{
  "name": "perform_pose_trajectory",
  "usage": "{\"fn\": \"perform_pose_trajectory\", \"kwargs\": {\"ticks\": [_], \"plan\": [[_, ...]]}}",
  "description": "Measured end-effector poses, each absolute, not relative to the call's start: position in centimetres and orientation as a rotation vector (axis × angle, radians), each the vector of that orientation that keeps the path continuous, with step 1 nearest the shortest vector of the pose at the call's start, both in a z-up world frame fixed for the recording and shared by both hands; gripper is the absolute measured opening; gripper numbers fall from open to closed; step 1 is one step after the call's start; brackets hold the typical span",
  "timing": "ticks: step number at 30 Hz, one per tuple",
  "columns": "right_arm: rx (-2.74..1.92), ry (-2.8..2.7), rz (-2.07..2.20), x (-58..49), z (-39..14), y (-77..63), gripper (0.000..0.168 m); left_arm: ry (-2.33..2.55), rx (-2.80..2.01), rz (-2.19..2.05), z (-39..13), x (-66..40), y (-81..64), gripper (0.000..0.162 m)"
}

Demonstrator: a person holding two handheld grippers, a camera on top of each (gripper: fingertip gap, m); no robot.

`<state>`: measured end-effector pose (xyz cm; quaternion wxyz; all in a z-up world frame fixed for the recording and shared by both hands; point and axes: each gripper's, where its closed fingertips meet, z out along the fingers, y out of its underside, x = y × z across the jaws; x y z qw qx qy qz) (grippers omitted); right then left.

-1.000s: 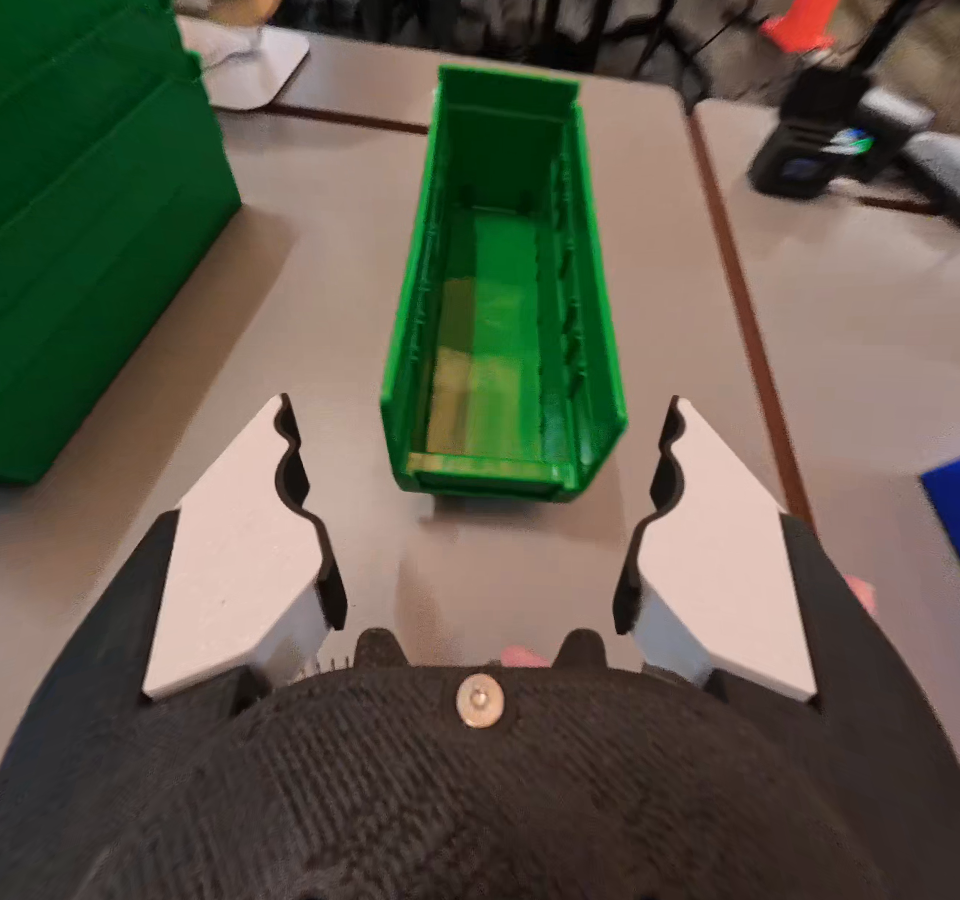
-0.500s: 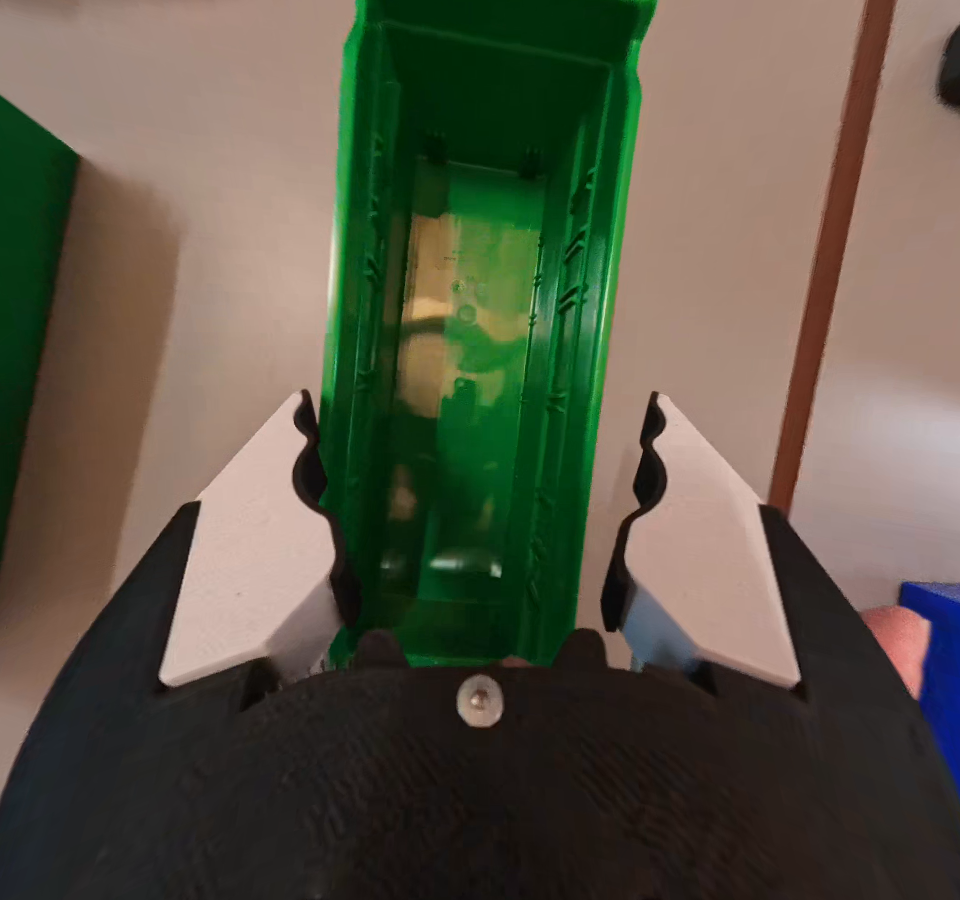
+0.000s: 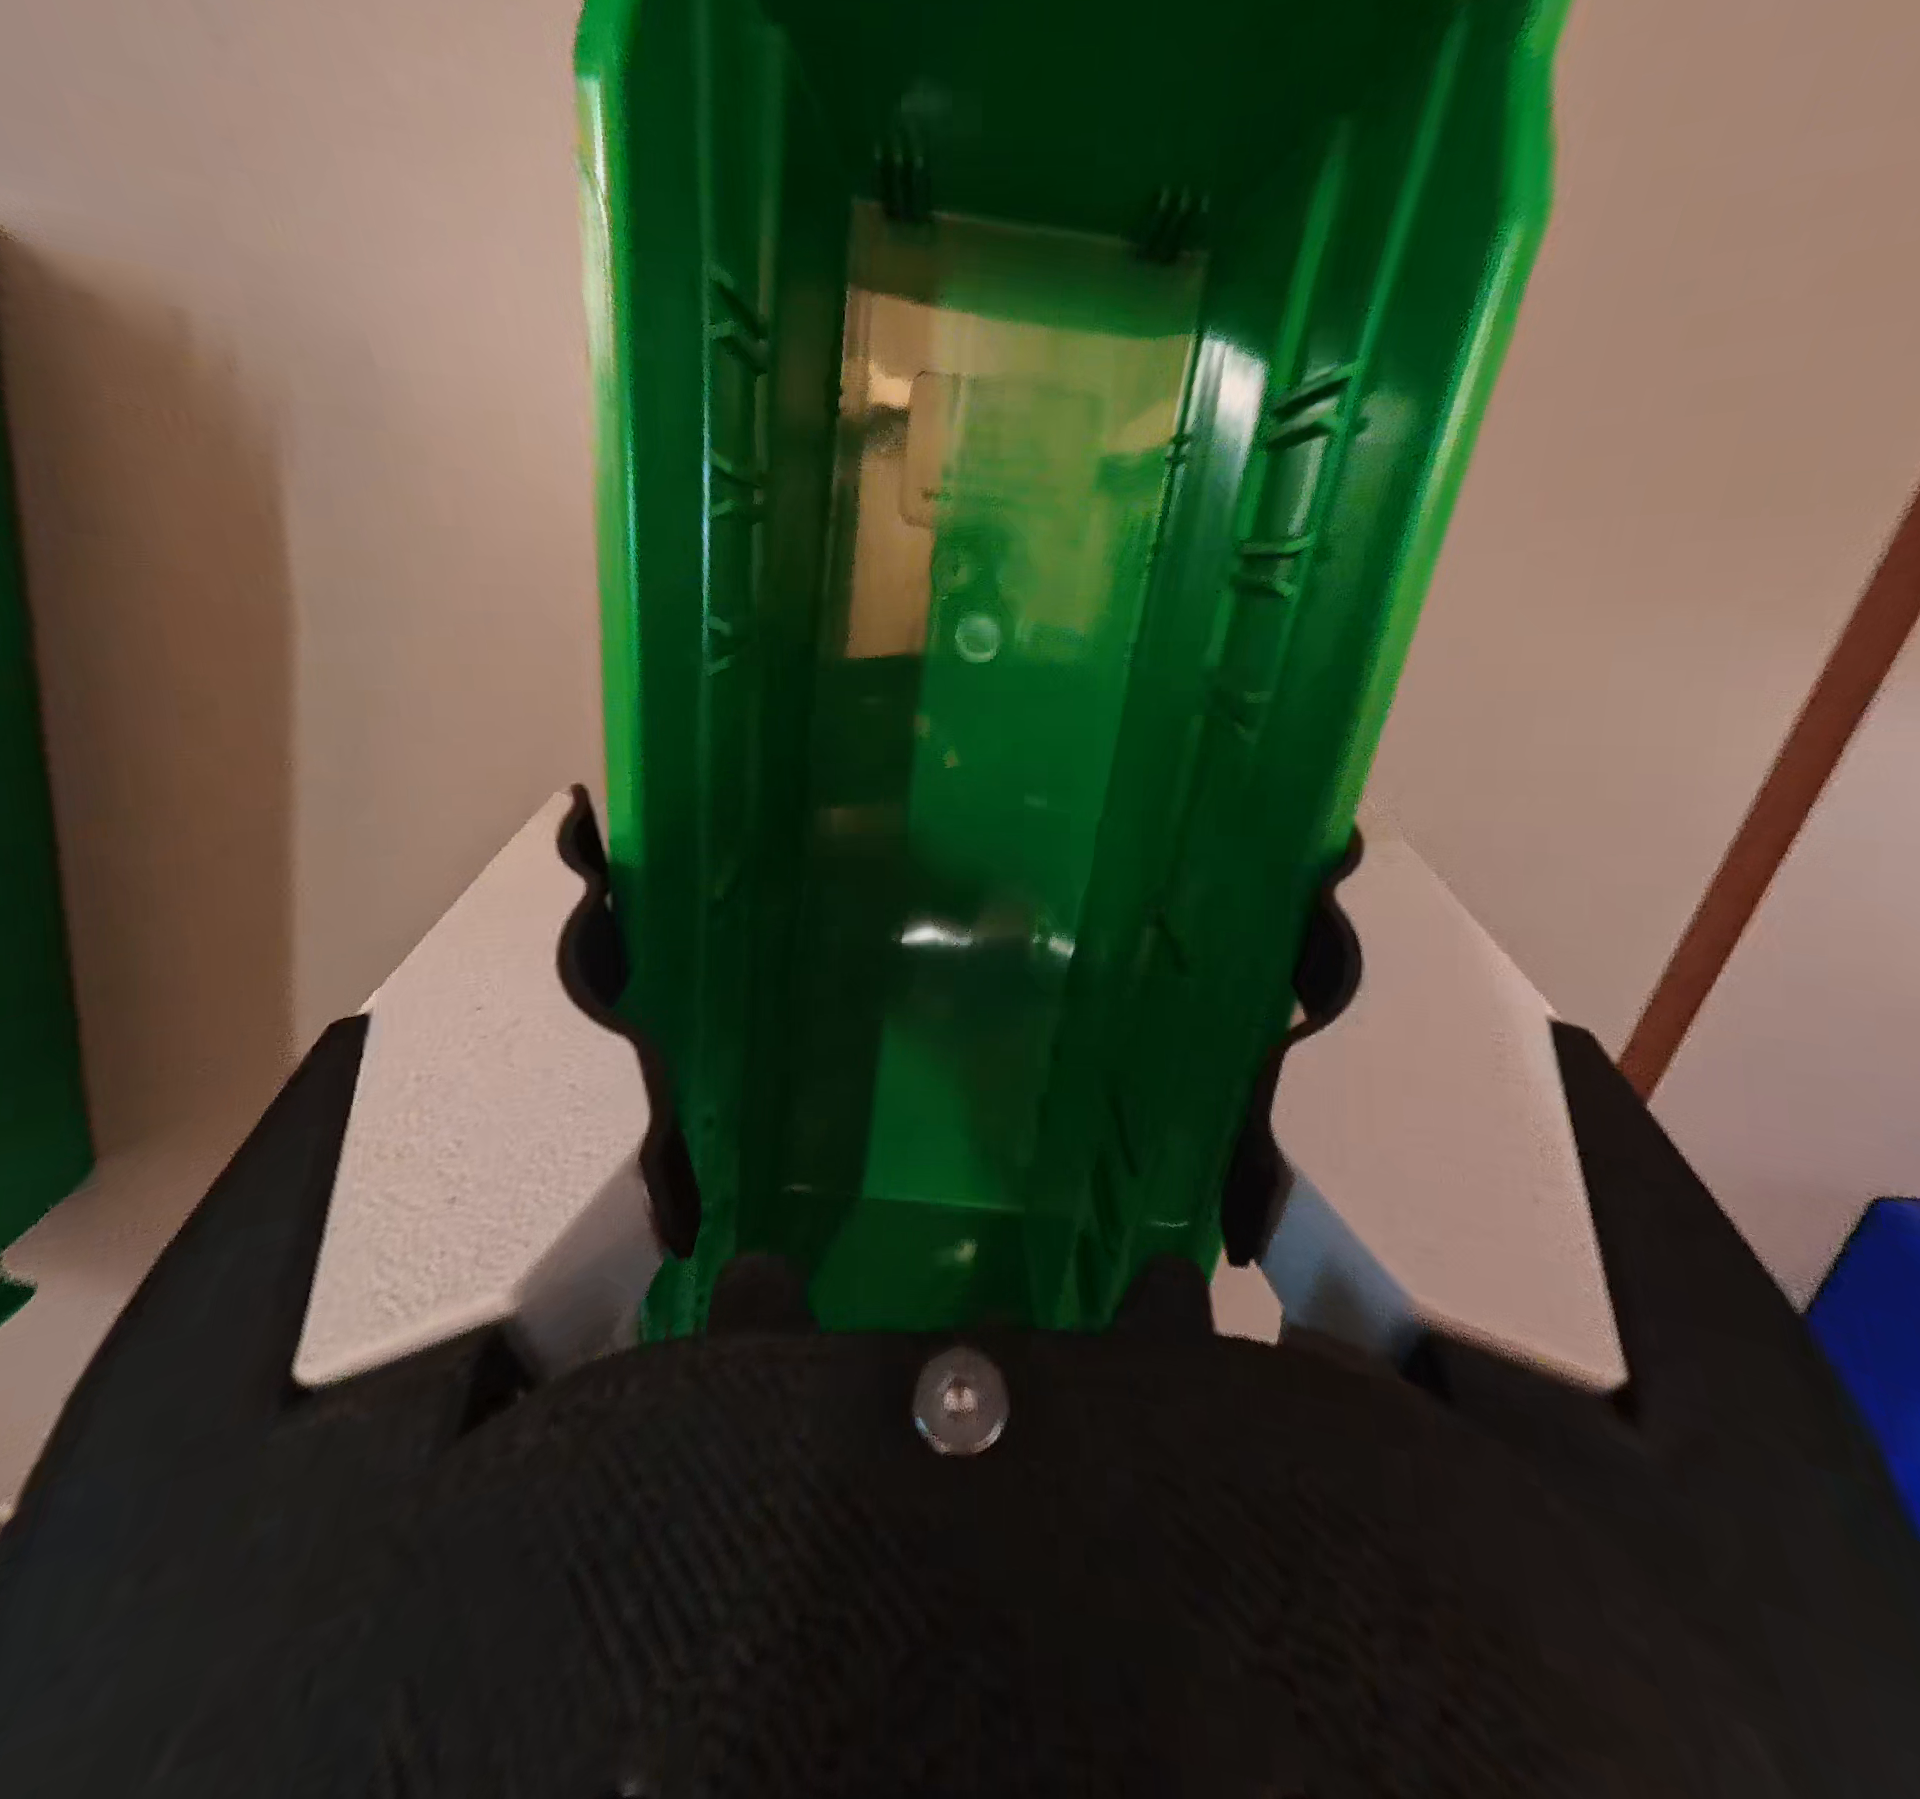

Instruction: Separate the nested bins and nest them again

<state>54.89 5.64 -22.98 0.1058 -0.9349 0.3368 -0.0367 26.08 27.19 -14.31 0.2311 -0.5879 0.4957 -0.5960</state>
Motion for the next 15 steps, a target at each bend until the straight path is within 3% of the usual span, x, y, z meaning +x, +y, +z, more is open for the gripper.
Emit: {"fn": "perform_pose_trajectory", "kwargs": {"ticks": [9,15], "plan": [[-2.840,1.113,-0.044,54.3,-22.7,4.8,0.102,1.394,-1.608,-1.654,-14.6,26.3,26.5,0.092],[-2.675,1.336,0.169,52.4,-18.8,4.6,0.099,1.371,-1.594,-1.628,-14.1,25.9,27.4,0.091]]}}
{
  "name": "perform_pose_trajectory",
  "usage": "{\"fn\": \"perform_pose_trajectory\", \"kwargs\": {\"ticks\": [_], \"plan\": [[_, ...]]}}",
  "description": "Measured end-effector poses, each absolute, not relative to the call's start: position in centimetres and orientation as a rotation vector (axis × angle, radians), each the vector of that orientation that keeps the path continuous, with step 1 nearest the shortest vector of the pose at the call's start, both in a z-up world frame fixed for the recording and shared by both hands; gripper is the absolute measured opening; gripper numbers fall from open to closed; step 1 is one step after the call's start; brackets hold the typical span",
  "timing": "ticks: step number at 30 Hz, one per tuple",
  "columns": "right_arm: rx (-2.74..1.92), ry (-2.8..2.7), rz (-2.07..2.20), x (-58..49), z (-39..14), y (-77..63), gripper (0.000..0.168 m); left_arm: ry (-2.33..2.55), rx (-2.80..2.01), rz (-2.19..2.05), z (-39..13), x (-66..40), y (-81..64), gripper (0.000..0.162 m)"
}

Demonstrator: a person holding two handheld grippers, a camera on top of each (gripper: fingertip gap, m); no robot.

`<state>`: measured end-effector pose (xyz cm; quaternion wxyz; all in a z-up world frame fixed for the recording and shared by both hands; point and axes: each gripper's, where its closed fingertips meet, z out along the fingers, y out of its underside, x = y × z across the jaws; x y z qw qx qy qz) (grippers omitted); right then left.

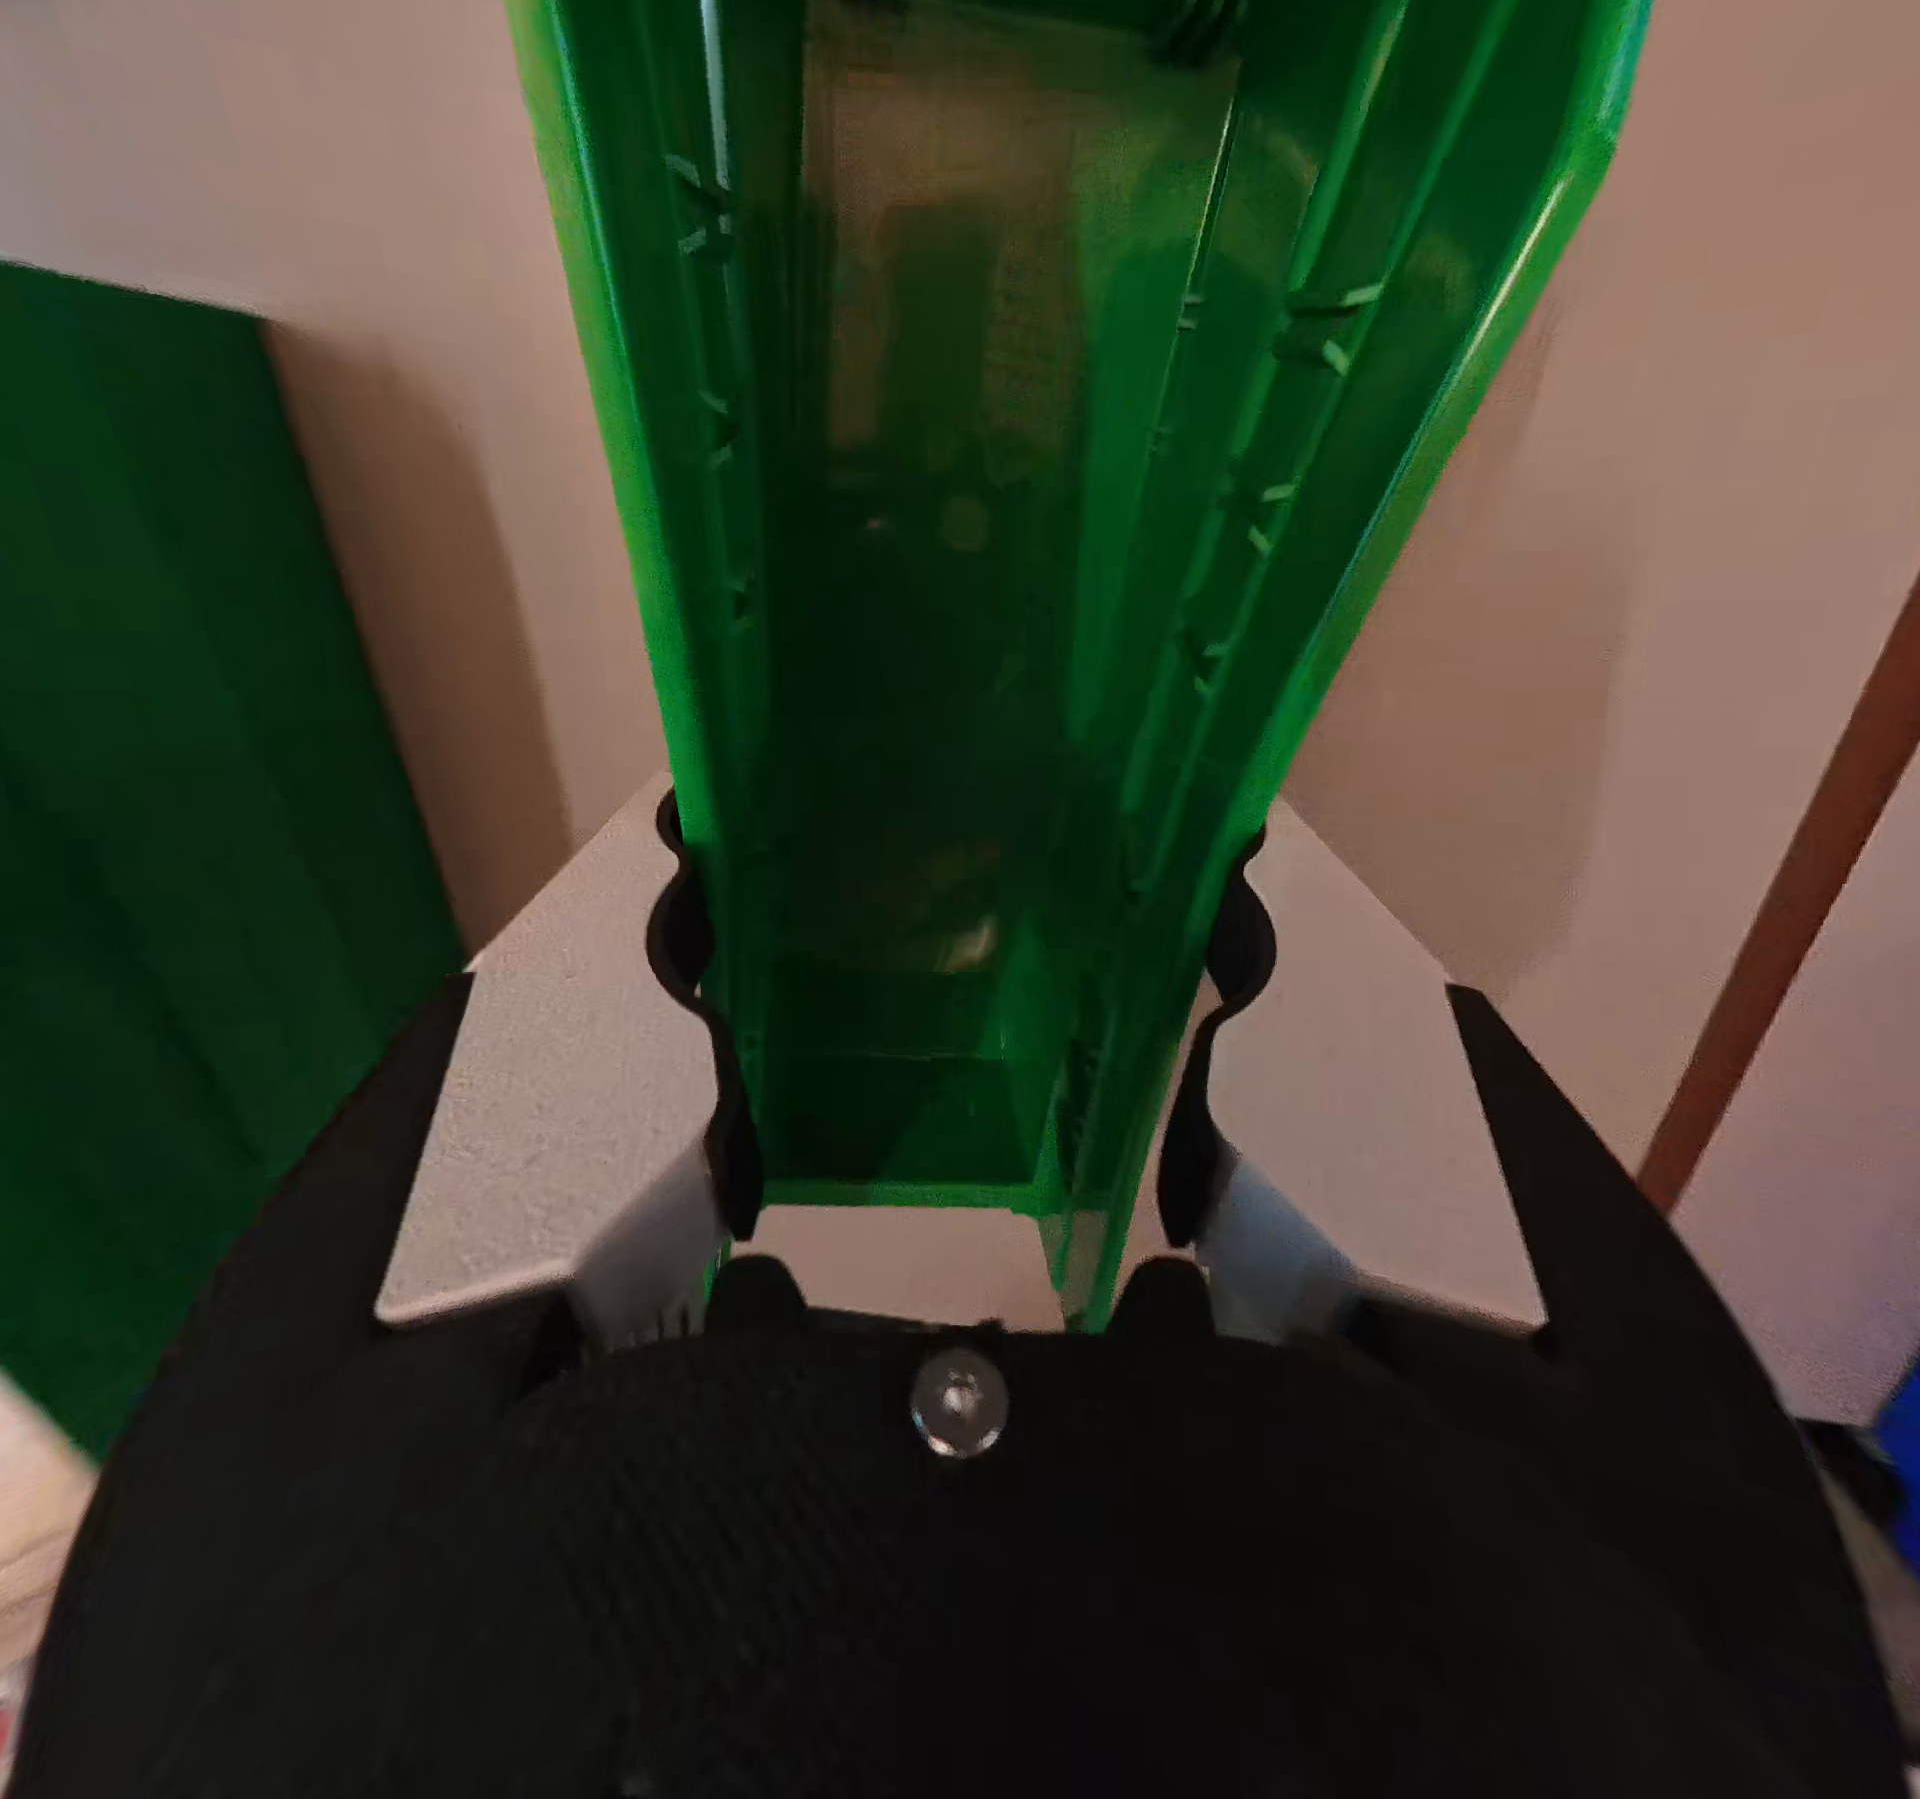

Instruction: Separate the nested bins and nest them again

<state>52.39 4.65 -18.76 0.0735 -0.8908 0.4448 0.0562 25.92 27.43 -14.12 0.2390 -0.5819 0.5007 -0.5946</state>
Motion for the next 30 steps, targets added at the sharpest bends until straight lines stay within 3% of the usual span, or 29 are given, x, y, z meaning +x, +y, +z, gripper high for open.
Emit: {"fn": "perform_pose_trajectory", "kwargs": {"ticks": [11,15,19,30], "plan": [[-2.576,1.286,0.058,47.0,-1.3,9.3,0.100,1.334,-1.584,-1.646,-13.5,25.5,28.1,0.089],[-2.583,1.214,0.055,43.3,2.5,13.0,0.099,1.319,-1.597,-1.662,-13.5,25.3,28.5,0.088],[-2.565,1.177,0.140,39.3,2.3,17.1,0.098,1.301,-1.594,-1.668,-13.3,25.0,28.8,0.088],[-2.544,1.226,0.340,34.7,-4.3,21.7,0.098,1.330,-1.574,-1.690,-13.1,25.1,27.7,0.088]]}}
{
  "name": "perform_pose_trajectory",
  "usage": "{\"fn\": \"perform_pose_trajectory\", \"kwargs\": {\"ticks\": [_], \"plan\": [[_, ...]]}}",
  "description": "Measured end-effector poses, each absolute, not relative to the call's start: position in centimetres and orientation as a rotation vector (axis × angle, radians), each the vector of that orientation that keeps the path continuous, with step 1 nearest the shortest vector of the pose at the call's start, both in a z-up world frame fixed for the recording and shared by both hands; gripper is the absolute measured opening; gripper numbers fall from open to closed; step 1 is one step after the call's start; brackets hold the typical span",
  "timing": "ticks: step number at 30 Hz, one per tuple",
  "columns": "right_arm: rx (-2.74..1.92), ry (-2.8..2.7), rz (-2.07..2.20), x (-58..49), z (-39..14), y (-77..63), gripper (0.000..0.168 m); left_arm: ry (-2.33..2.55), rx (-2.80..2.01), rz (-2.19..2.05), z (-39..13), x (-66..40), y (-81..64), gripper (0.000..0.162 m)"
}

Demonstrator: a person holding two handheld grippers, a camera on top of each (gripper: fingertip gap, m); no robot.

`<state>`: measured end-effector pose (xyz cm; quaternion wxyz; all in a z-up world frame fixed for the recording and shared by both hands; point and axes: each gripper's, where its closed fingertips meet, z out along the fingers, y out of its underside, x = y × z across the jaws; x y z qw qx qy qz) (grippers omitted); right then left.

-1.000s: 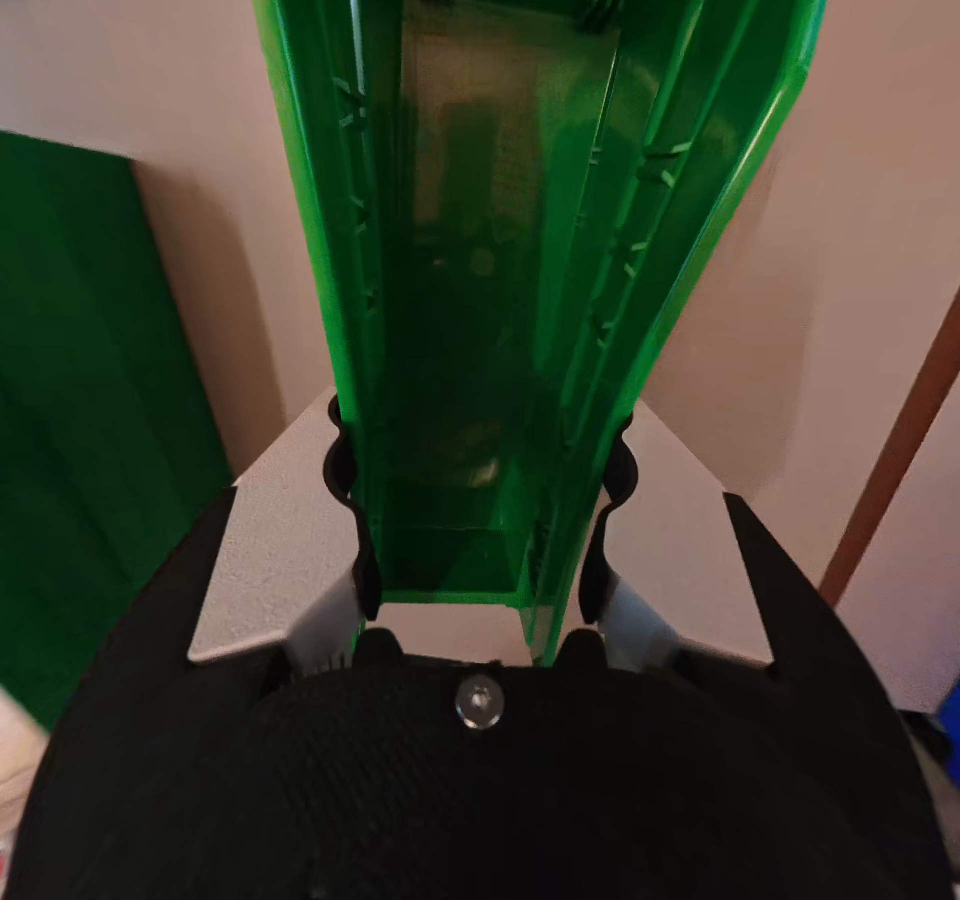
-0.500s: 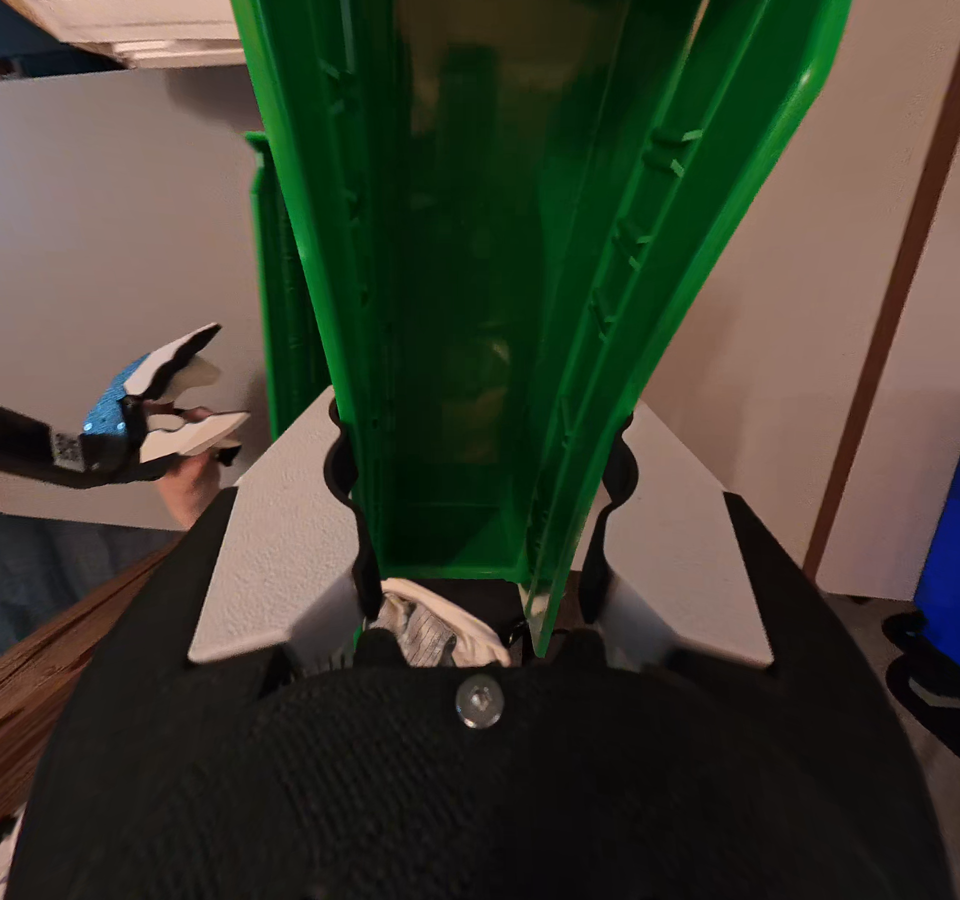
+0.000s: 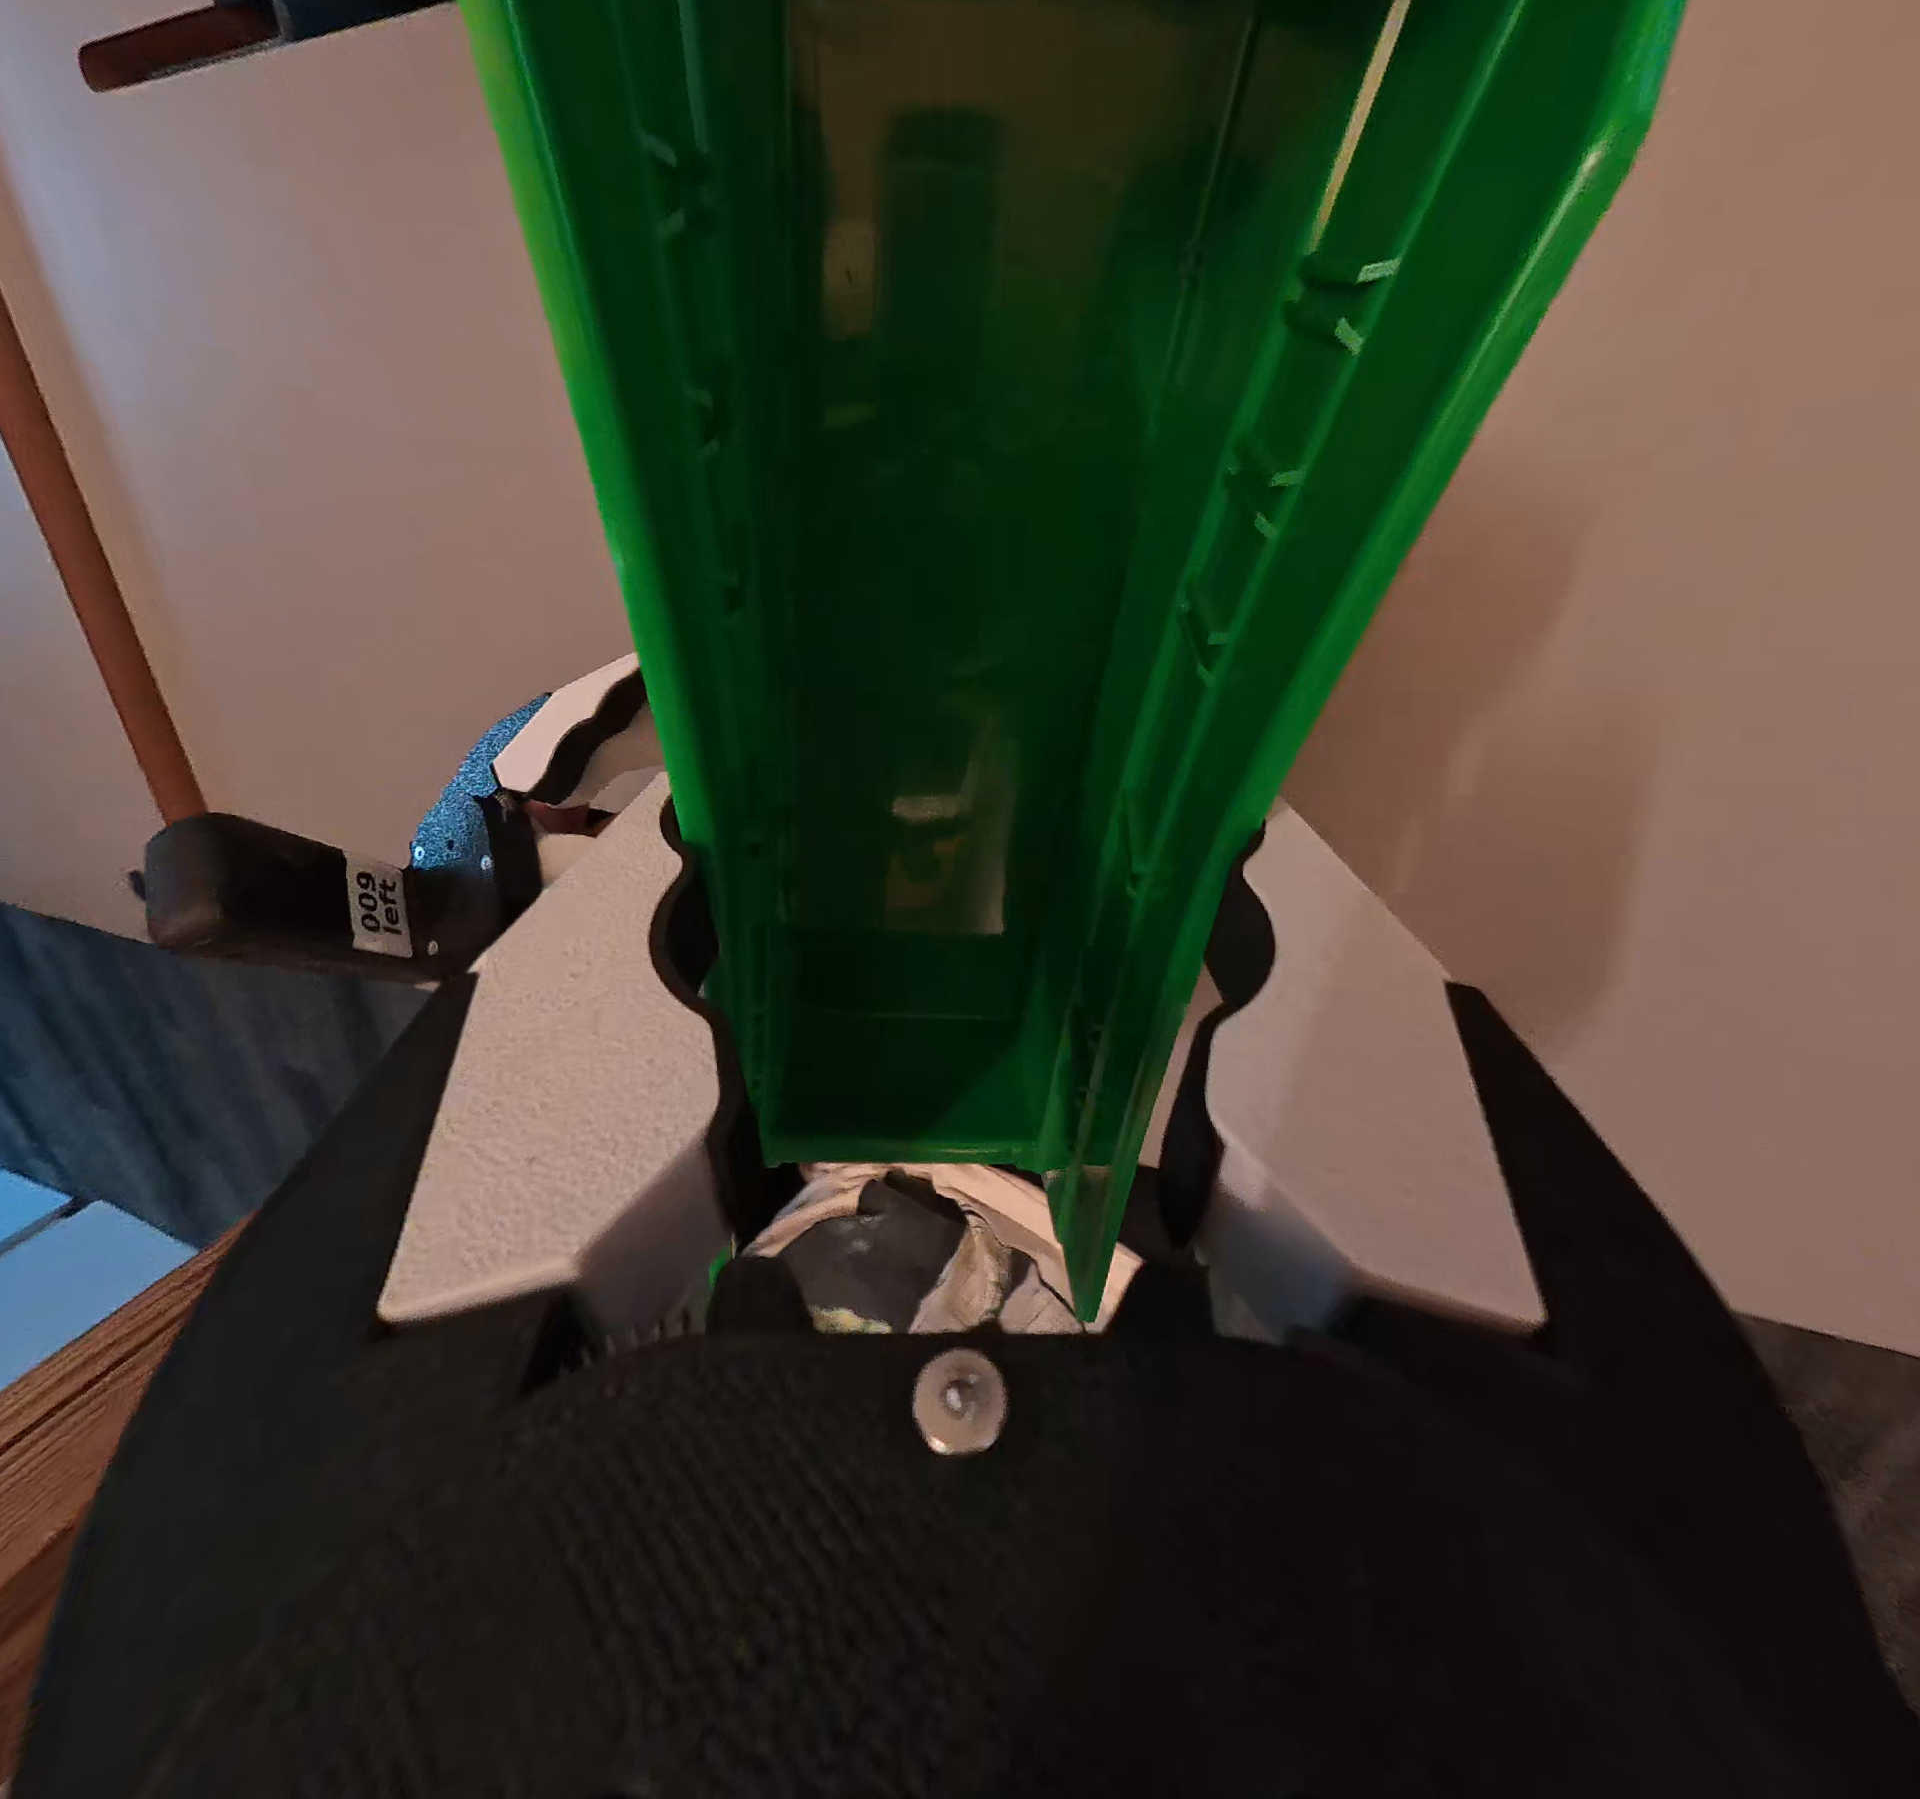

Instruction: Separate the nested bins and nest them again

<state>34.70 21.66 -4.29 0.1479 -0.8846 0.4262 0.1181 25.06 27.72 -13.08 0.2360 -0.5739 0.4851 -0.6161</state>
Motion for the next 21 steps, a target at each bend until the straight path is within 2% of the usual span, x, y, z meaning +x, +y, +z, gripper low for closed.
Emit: {"fn": "perform_pose_trajectory", "kwargs": {"ticks": [21], "plan": [[-2.621,1.181,0.024,35.3,-8.0,23.3,0.103,1.285,-1.593,-1.757,-12.8,24.8,28.3,0.087]]}}
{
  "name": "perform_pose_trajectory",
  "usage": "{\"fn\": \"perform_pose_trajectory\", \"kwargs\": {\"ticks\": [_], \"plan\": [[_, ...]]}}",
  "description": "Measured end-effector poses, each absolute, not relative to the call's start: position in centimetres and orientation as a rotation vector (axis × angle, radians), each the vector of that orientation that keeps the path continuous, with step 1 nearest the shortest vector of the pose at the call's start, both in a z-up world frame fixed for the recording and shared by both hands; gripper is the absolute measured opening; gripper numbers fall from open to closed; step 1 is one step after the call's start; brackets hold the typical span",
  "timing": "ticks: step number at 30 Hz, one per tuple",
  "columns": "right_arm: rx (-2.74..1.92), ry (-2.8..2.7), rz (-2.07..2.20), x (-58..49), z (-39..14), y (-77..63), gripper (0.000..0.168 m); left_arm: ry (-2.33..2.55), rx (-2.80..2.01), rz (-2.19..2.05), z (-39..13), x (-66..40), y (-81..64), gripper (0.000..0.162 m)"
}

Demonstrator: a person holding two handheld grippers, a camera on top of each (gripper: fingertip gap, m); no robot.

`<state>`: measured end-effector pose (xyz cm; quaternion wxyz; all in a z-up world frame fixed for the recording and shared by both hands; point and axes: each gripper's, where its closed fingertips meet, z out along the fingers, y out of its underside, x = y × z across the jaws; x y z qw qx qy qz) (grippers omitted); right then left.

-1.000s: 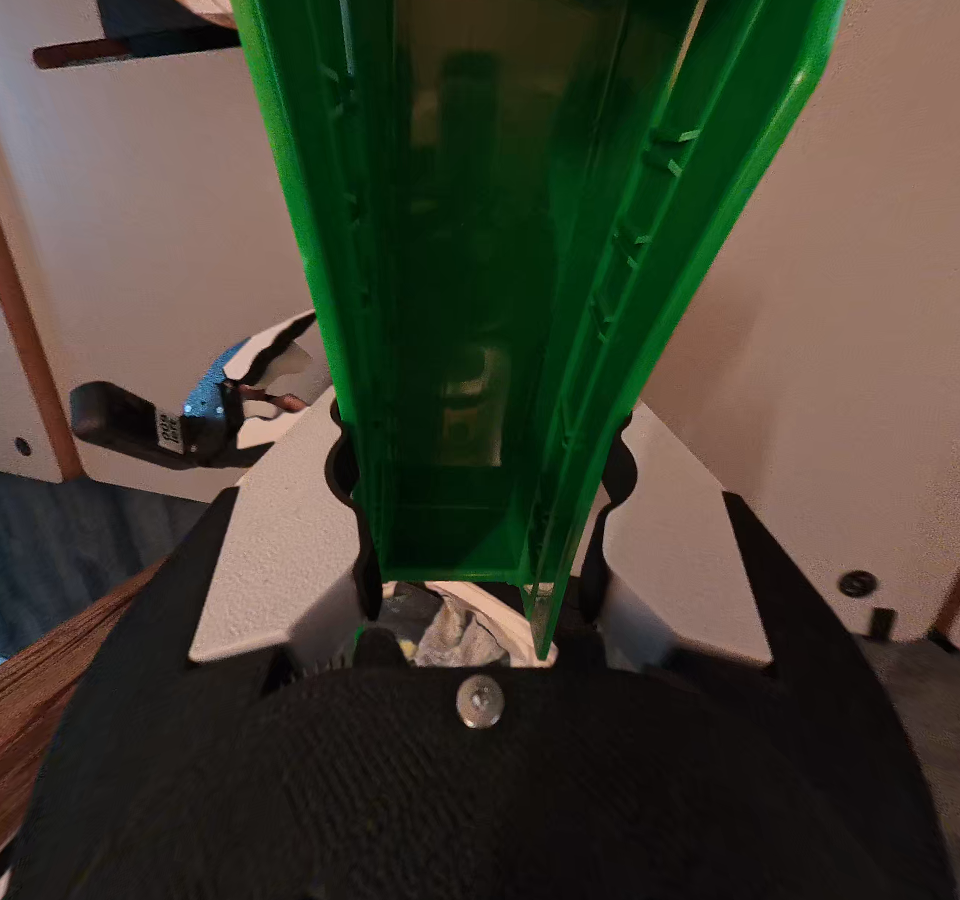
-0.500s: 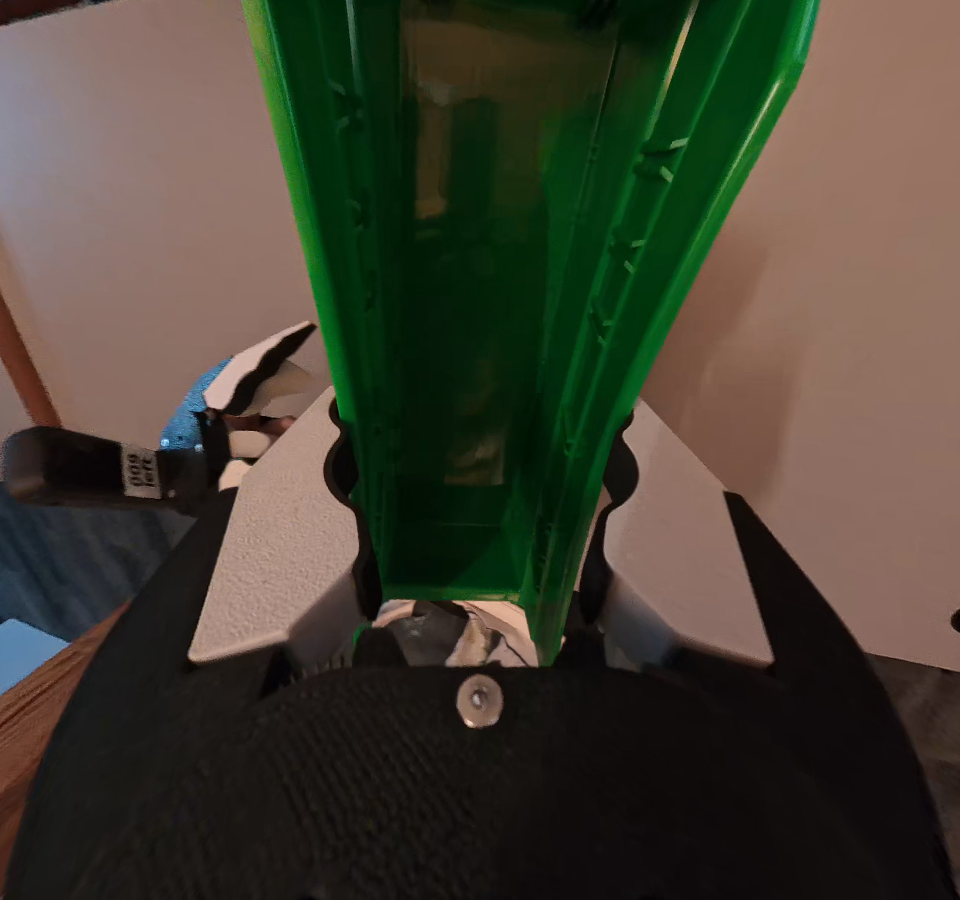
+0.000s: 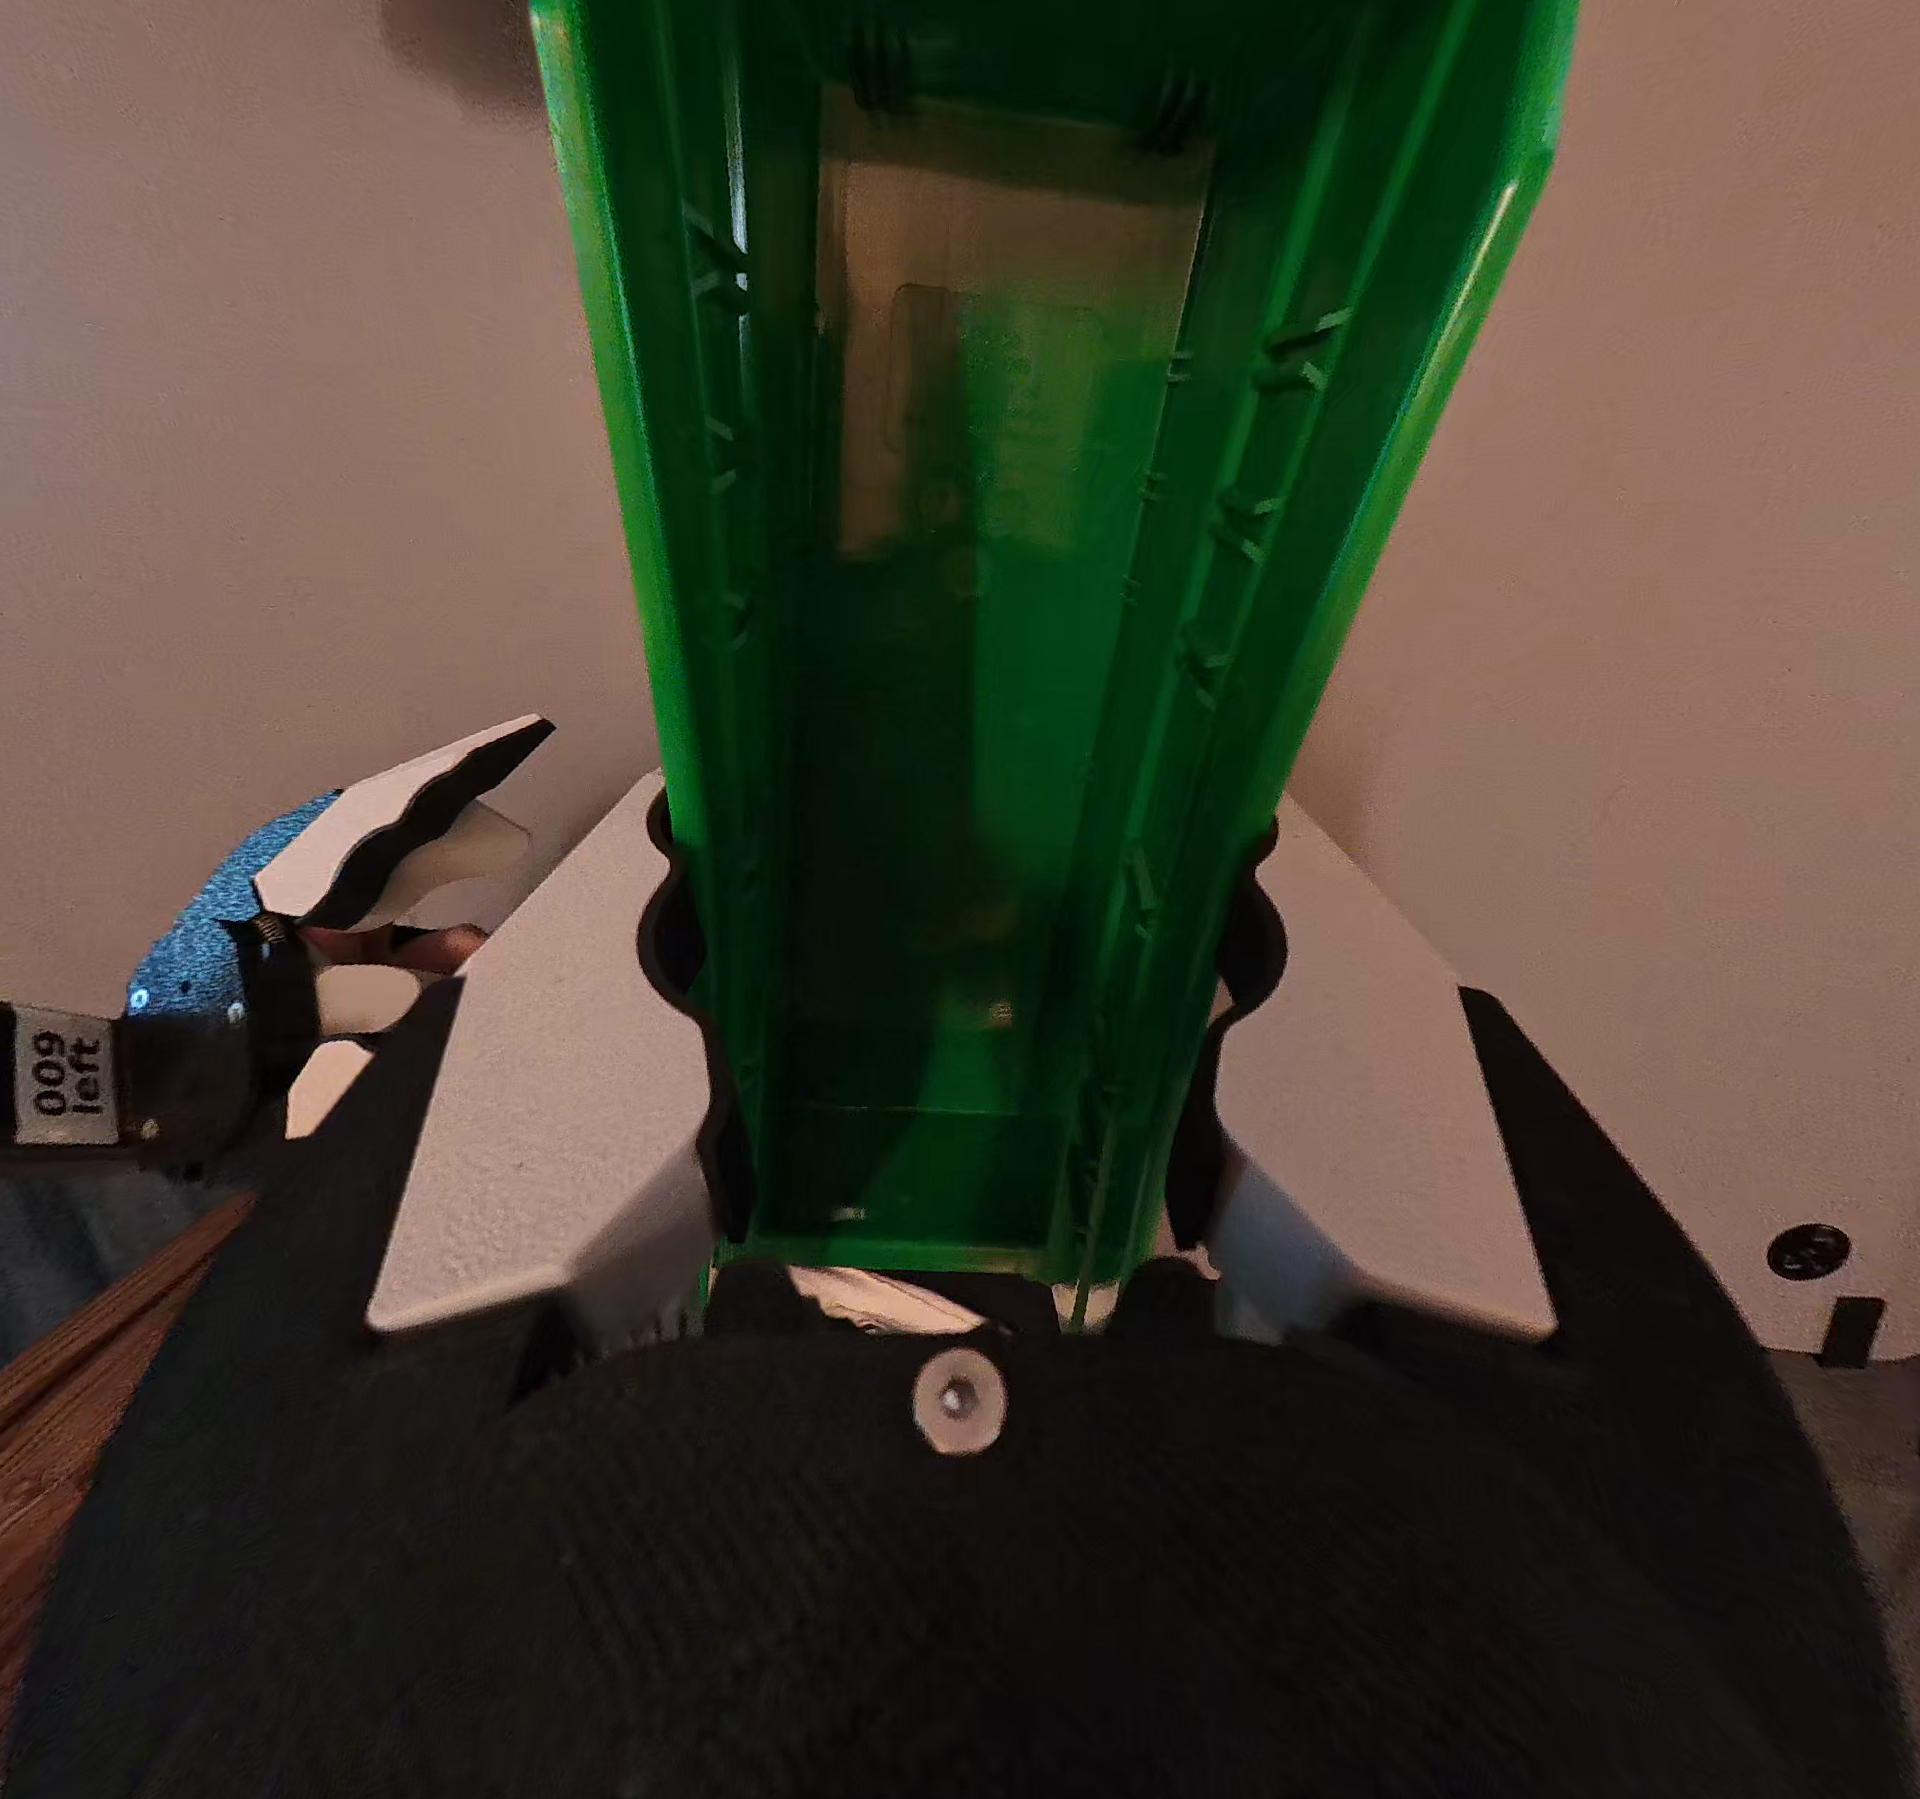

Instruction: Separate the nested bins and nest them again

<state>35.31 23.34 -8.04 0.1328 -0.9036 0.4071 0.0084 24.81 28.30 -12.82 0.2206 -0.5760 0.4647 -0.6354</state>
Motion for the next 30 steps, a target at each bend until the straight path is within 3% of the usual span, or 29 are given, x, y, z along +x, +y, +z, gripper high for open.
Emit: {"fn": "perform_pose_trajectory", "kwargs": {"ticks": [12,30], "plan": [[-2.674,1.199,0.010,34.9,-11.8,23.7,0.103,1.263,-1.583,-1.791,-12.3,24.5,28.6,0.087],[-2.544,1.063,-0.152,35.1,-11.9,25.0,0.105,1.280,-1.591,-1.825,-12.5,24.6,28.1,0.086]]}}
